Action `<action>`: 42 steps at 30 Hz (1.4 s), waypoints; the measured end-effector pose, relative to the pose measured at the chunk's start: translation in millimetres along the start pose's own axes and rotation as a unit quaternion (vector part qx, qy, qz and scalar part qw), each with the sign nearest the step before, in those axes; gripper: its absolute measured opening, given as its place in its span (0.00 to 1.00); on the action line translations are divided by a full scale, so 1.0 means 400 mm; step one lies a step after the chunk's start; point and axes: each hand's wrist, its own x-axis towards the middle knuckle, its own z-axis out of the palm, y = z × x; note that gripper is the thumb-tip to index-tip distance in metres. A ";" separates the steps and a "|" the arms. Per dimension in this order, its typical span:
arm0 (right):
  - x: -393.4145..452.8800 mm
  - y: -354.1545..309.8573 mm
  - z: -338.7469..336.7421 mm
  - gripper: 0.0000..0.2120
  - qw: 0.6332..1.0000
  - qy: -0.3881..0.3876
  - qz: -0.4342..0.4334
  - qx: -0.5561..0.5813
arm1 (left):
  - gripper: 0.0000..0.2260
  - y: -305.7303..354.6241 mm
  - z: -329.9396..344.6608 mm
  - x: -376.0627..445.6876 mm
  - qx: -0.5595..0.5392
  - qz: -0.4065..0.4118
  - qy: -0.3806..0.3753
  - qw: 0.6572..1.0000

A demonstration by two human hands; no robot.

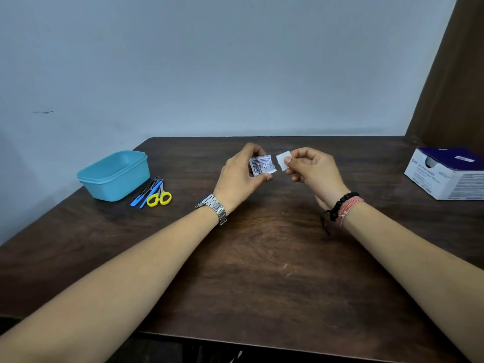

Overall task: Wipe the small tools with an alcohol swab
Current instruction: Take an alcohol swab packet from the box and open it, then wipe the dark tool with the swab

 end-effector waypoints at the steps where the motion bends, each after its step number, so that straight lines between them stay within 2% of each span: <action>1: -0.002 0.000 0.002 0.06 1.000 -0.002 -0.002 -0.001 | 0.19 0.000 -0.005 -0.004 -0.007 -0.019 0.001 1.000; 9: -0.016 0.005 0.022 0.07 1.000 -0.028 -0.010 -0.011 | 0.17 0.004 -0.083 -0.060 -0.075 -0.119 0.035 0.989; 19: -0.035 0.015 0.047 0.07 0.998 -0.064 -0.017 -0.019 | 0.03 -0.008 -0.266 -0.217 -0.101 -0.170 0.012 0.980; 21: -0.037 0.018 0.053 0.07 0.997 -0.072 -0.017 -0.025 | 0.01 -0.036 -0.320 -0.253 -0.068 -0.186 0.021 0.980; 24: -0.042 0.020 0.058 0.07 0.996 -0.081 -0.018 -0.035 | 0.07 -0.079 -0.405 -0.299 -0.002 -0.217 0.057 0.975; 27: -0.045 0.024 0.062 0.07 0.995 -0.087 -0.020 -0.043 | 0.07 -0.130 -0.482 -0.333 0.060 -0.259 0.087 0.960; 31: -0.044 0.029 0.069 0.06 0.993 -0.100 -0.018 -0.052 | 0.09 -0.182 -0.531 -0.353 0.121 -0.300 0.067 0.944; 35: -0.044 0.032 0.069 0.07 0.993 -0.106 -0.017 -0.058 | 0.09 -0.194 -0.537 -0.347 0.224 -0.287 0.043 0.931; 39: -0.045 0.033 0.067 0.08 0.991 -0.109 -0.026 -0.073 | 0.07 -0.194 -0.535 -0.343 0.343 -0.264 0.022 0.901; 42: -0.044 0.035 0.069 0.07 0.990 -0.115 -0.030 -0.078 | 0.04 -0.179 -0.524 -0.318 0.348 -0.216 0.041 0.911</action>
